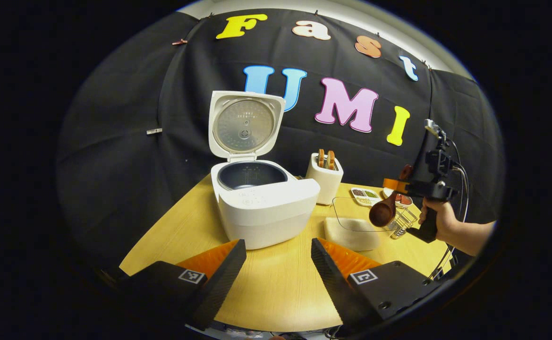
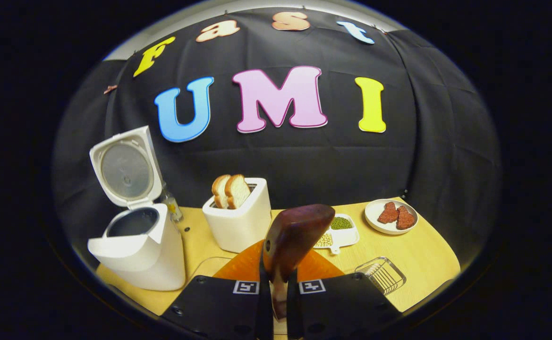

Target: Close the left gripper, press the button to open the rice cooker; take a wooden spoon from the chopstick holder with the right hand, scoop a spoonful of rice and pour it into the rice cooker, then put the wooden spoon back into the chopstick holder.

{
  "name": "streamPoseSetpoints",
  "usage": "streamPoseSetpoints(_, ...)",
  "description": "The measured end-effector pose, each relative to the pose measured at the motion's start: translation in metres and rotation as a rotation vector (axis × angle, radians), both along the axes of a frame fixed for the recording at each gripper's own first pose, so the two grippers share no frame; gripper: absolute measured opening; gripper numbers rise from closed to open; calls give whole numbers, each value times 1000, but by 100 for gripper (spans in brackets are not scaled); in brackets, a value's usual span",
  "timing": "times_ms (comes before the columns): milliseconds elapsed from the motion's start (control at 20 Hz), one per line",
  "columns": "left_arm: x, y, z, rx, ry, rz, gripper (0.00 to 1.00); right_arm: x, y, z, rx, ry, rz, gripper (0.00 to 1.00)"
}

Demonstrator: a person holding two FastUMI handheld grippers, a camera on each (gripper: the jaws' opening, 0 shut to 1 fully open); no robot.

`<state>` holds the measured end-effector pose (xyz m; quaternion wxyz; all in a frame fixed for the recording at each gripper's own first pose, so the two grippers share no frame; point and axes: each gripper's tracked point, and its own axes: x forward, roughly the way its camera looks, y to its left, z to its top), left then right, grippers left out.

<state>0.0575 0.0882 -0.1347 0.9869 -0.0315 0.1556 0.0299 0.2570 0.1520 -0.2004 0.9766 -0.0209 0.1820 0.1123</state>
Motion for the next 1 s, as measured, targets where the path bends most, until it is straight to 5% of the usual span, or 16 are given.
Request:
streamPoseSetpoints(200,2,5,-11,-4,20,-19,96,-5,3,-45,-93,65,-12,16)
streamPoseSetpoints(450,5,13,-21,-26,37,4,96,-21,22,-56,-51,95,-45,16)
streamPoseSetpoints(700,11,19,-25,-63,40,50,96,-29,41,-66,95,214,-83,16)
streamPoseSetpoints(1000,9,17,-29,-91,42,65,96,-29,44,-74,458,431,-223,16)
